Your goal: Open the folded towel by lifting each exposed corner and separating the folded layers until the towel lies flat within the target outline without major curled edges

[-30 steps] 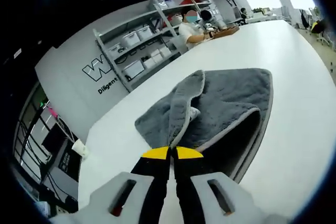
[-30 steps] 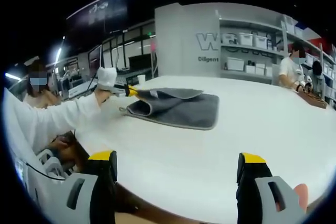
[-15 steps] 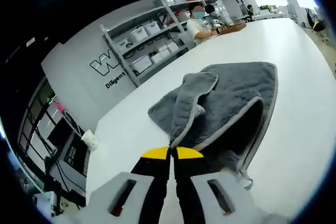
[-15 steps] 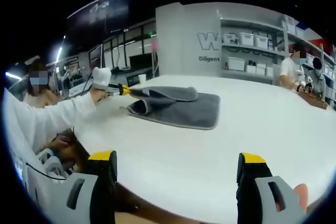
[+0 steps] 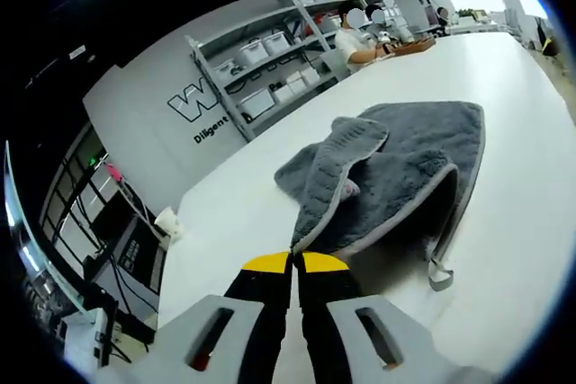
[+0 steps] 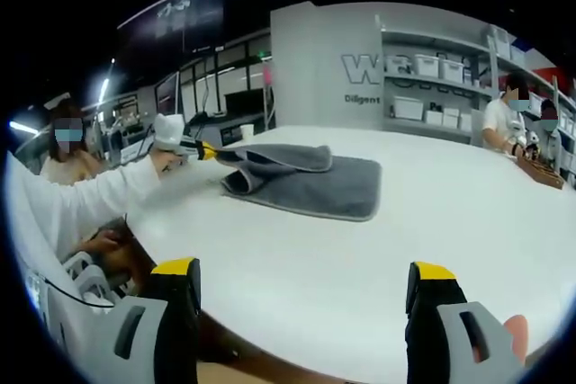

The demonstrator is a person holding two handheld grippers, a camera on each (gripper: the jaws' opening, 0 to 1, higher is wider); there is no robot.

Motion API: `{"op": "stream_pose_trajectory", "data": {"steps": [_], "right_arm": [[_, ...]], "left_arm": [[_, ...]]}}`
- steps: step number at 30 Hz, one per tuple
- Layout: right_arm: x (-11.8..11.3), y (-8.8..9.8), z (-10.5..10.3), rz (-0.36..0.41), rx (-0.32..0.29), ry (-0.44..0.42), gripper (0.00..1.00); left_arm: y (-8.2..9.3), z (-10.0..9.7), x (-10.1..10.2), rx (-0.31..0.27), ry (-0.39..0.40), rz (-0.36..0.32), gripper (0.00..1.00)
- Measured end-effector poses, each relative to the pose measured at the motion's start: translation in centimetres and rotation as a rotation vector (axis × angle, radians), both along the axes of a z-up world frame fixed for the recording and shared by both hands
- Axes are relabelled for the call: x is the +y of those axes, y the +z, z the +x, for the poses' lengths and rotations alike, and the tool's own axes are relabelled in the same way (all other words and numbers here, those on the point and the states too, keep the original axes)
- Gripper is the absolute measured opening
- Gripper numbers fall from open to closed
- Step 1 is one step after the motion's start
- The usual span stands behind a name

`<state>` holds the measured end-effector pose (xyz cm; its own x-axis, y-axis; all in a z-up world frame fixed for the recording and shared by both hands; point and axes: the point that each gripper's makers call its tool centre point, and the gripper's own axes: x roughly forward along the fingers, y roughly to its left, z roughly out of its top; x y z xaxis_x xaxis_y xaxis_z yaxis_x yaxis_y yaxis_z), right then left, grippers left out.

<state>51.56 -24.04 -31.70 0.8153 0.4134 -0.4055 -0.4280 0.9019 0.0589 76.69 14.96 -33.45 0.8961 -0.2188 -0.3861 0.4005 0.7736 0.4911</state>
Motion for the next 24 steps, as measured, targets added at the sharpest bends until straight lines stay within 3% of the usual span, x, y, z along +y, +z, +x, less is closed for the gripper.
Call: {"op": "stream_pose_trajectory", "data": {"steps": [24], "right_arm": [[0.3, -0.1, -0.1, -0.002, 0.003, 0.006, 0.95]], "left_arm": [[-0.7, -1.3, 5.5, 0.025, 0.107, 0.016, 0.03]]}}
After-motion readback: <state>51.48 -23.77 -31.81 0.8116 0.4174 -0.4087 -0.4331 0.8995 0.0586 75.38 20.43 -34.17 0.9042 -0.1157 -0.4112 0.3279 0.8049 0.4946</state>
